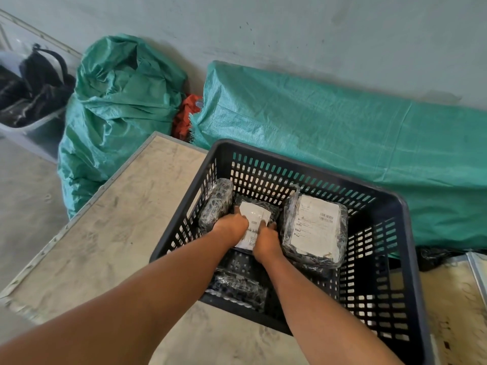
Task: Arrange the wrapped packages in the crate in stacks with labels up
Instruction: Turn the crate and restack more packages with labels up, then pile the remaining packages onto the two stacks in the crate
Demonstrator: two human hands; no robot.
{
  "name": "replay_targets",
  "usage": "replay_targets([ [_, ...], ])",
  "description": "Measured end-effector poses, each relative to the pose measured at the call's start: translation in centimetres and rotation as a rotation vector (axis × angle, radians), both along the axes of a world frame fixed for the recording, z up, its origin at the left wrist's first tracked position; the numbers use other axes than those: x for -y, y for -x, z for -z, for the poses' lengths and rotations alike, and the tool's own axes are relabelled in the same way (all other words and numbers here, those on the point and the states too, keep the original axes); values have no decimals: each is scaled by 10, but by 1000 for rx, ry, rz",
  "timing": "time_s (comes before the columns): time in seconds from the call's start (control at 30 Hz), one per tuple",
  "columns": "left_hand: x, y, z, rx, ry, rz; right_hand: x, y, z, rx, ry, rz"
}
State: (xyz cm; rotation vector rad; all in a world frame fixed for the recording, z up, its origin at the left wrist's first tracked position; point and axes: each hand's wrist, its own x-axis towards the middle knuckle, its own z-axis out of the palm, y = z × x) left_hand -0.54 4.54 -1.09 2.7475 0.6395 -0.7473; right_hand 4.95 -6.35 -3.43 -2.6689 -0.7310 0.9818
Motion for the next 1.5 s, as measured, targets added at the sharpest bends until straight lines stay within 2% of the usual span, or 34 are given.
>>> replay_targets([
  [0.17, 0, 1, 3, 60, 8, -18, 6, 0, -3, -20, -55, 14],
  [0.33, -10, 4, -23, 203, 231, -92, 16, -1, -12, -122, -183, 111],
  [0.43, -20, 13, -62, 393, 311, -145, 18, -1, -19, -121, -258, 138],
  [0.57, -37, 57, -110, 766, 388, -250, 12, -4, -28, -136, -374, 166],
  [0.63, -45, 90, -118, 939, 392, -309, 2, -3, -35, -140, -446, 188],
  [0.7, -50, 119, -114, 1018, 342, -418, -10, 4, -42, -135, -537, 151],
  [0.77, -51, 138, -105, 955, 307, -516, -23, 17, -47, -172, -620, 103],
  [0.87, -46, 155, -87, 832, 402, -547, -42, 41, -52, -196, -653, 62],
  [0.97, -44, 157, -77, 858, 591, -611, -53, 56, -53, -146, -628, -22],
  [1.03, -44, 152, -76, 860, 610, -623, -52, 59, -48, -91, -604, -95],
  [1.5, -51, 151, -67, 869, 612, -596, -50, 54, -41, -117, -656, 94],
])
